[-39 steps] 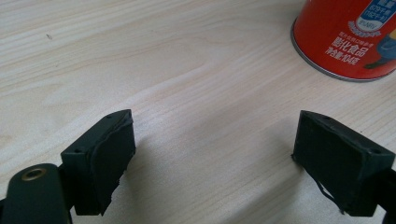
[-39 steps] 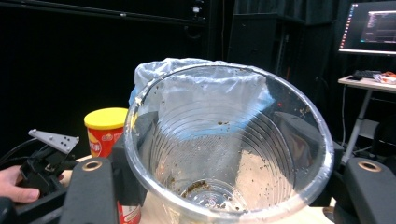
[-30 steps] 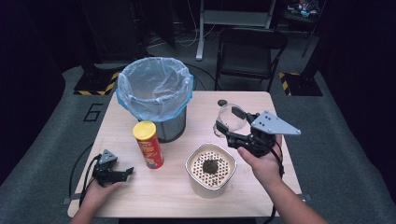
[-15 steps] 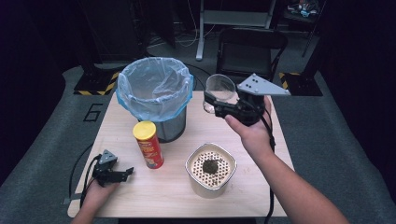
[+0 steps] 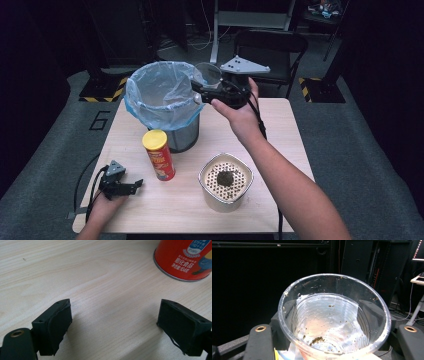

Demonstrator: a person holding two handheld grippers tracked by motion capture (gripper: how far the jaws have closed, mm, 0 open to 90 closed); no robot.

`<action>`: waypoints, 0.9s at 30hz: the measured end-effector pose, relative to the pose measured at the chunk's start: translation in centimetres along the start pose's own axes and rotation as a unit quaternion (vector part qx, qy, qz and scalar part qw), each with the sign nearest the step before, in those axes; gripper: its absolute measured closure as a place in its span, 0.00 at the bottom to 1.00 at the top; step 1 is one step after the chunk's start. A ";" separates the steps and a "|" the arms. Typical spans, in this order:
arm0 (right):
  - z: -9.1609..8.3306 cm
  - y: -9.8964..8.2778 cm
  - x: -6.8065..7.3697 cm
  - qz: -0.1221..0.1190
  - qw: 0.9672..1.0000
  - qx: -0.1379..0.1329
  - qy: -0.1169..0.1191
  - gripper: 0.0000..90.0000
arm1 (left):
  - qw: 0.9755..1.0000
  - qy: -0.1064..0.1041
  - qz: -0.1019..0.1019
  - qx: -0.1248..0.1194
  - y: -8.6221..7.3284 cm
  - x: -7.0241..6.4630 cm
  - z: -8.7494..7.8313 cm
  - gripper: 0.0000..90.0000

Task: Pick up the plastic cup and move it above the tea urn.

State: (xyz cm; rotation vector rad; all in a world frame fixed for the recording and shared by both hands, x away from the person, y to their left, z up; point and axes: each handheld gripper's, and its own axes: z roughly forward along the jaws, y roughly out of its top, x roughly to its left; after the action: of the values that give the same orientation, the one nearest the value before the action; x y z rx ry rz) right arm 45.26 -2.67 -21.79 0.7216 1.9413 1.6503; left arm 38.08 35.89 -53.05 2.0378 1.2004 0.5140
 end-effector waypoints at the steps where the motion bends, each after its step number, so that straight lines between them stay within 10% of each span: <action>1: 0.5 0.1 0.1 -0.002 1.000 0.004 0.001 0.36 | 1.000 0.000 0.000 0.000 0.0 0.0 0.0 0.13; 27: 10.5 0.2 0.9 -0.010 0.998 0.052 -0.038 0.36 | 1.000 -0.002 0.003 0.003 0.0 0.0 0.0 0.13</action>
State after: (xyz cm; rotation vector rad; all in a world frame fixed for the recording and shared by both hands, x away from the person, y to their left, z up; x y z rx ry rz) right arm 51.58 5.61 -23.15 0.7920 1.9858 1.4968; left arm 38.08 35.94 -53.01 2.0469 1.1961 0.5084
